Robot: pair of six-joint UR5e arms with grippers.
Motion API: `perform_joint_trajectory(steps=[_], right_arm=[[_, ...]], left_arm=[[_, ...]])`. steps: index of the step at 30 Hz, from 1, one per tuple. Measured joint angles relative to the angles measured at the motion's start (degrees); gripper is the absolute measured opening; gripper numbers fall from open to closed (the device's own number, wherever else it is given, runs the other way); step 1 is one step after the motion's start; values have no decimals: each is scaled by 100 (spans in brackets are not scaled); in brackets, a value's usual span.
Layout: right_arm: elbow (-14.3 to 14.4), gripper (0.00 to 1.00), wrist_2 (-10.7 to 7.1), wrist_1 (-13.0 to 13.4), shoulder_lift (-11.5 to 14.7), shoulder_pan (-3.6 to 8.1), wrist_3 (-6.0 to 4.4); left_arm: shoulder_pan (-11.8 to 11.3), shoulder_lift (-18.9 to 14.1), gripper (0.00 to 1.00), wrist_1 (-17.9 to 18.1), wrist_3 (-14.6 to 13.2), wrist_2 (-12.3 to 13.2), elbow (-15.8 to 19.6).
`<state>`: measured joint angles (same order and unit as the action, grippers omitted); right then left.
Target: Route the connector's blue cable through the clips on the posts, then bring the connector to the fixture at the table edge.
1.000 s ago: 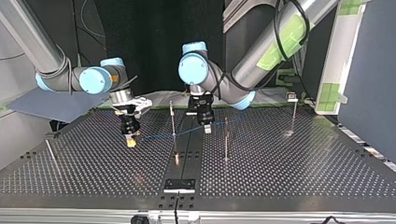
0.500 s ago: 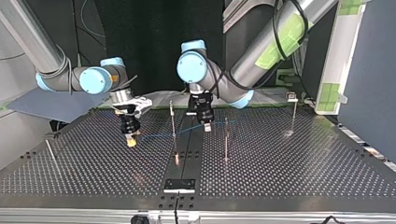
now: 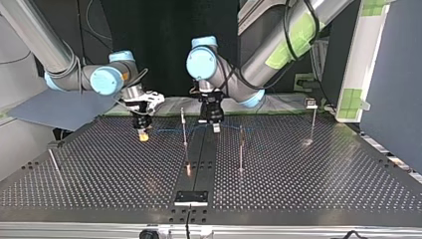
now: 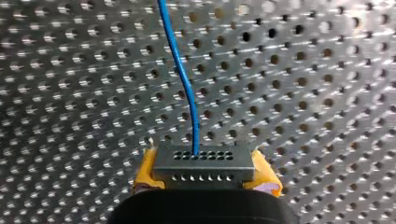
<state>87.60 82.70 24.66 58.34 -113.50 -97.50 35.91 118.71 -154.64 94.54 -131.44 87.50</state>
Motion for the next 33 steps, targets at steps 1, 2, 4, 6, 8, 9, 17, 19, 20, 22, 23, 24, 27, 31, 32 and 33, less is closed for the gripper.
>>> perform_joint_trajectory(steps=[1, 2, 4, 6, 8, 9, 17, 19, 20, 22, 23, 24, 27, 31, 32, 33], right_arm=[[28, 0, 1, -2, 1, -5, 9], [67, 0, 4, -4, 3, -10, 24], [123, 0, 19, -5, 5, -19, 44], [186, 0, 42, -5, 6, -28, 66], [236, 0, 61, -2, 8, -35, 88], [249, 0, 69, -1, 11, -37, 95], [318, 0, 94, -28, 41, -50, 164], [354, 0, 96, -24, 52, -56, 187], [383, 0, 97, -17, 58, -59, 202], [433, 0, 98, -2, 69, -65, 221], [475, 0, 97, 15, 77, -67, 230], [506, 0, 98, 29, 83, -68, 235], [617, 0, 98, 87, 113, -70, 248], [783, 0, 98, 211, 185, -70, 250], [835, 0, 98, 252, 213, -70, 246], [875, 0, 98, 279, 231, -71, 244]], left_arm=[[14, 30, 0, 4, 4, -4, 9], [36, 69, 0, 18, 13, -14, 27], [66, 113, 0, 54, 24, -30, 63], [93, 143, 0, 109, 32, -39, 109], [116, 156, 0, 152, 40, -46, 146], [124, 159, 0, 164, 46, -48, 159], [169, 163, 0, 301, 65, -42, 342], [171, 164, 0, 361, 68, -35, 413], [171, 164, 0, 389, 70, -29, 450], [171, 164, 0, 409, 71, -21, 479], [172, 165, 0, 417, 71, -15, 495], [172, 166, 0, 418, 71, -13, 499], [175, 166, 0, 416, 68, 10, 516], [178, 193, 0, 421, 52, 55, 568], [180, 223, 0, 422, 50, 76, 582], [181, 251, 0, 422, 50, 92, 591]])
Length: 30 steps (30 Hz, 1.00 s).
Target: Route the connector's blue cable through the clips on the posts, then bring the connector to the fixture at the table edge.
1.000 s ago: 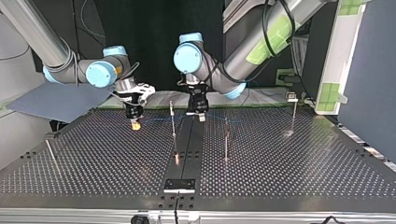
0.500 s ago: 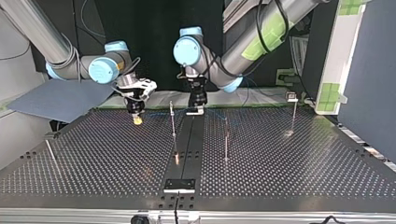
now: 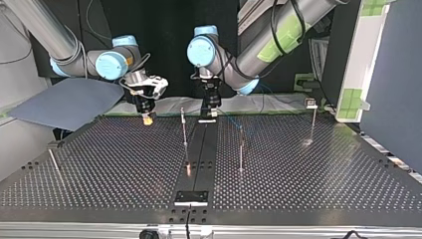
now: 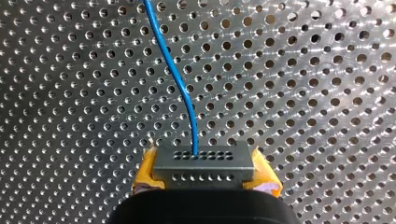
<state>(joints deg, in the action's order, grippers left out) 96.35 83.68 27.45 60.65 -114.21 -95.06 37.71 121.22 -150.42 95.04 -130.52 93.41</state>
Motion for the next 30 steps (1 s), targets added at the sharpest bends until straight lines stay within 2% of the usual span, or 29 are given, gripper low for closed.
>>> perform_joint_trajectory(steps=[5, 13, 22, 30], right_arm=[[160, 0, -7, 30, 44, -13, 37], [258, 0, 2, 26, 49, -42, 102], [597, 0, -2, 385, 40, -23, 60], [651, 0, -1, 615, 1, 8, 71]], left_arm=[[43, 161, 0, 38, 30, 31, 55], [69, 198, 0, 79, 41, 51, 74], [125, 374, 0, 121, 56, 81, 114], [167, 467, 0, 223, 73, 131, 130]])
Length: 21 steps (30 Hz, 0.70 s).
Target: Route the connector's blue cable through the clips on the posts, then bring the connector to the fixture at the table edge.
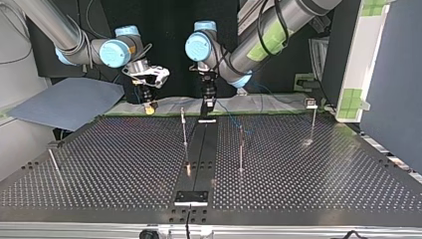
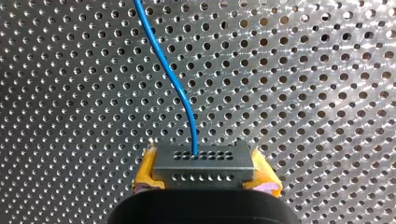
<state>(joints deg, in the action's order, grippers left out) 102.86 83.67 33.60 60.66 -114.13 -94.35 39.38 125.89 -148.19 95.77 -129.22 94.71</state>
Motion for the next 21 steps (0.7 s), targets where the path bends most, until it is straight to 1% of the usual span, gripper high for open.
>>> perform_joint_trajectory(steps=[7, 11, 17, 21], right_arm=[[2, 0, -29, 200, -166, 52, 60], [4, 0, -87, 302, -293, 89, 152], [4, 0, -195, 377, -413, 164, 337], [4, 0, -355, 482, -439, 228, 430]], left_arm=[[34, 160, 0, 83, 18, 57, 2], [57, 225, 0, 169, 47, 61, 2], [69, 235, 0, 308, 55, 71, 1], [70, 236, 0, 399, 57, 170, -2]])
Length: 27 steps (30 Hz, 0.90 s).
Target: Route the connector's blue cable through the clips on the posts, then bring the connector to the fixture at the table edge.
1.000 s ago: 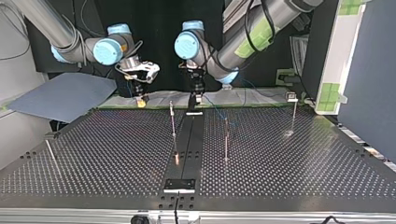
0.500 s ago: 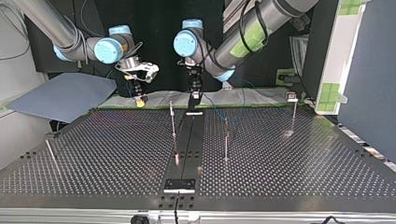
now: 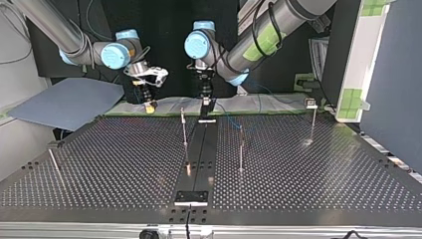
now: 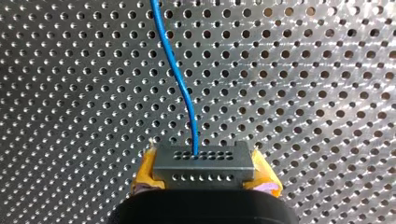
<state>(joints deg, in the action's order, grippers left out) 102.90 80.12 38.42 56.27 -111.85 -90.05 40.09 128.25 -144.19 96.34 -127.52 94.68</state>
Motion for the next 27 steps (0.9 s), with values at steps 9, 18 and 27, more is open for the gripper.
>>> perform_joint_trajectory(steps=[9, 18, 27], right_arm=[[0, 0, -256, 174, -38, 162, 87], [-1, 0, -457, 341, -71, 275, 94], [-1, 0, -561, 415, -81, 364, 85]], left_arm=[[-56, 1, 0, 56, -7, 214, -32], [-78, 52, 0, 33, 3, 421, -188], [-44, 342, 0, -44, 249, 281, -494]])
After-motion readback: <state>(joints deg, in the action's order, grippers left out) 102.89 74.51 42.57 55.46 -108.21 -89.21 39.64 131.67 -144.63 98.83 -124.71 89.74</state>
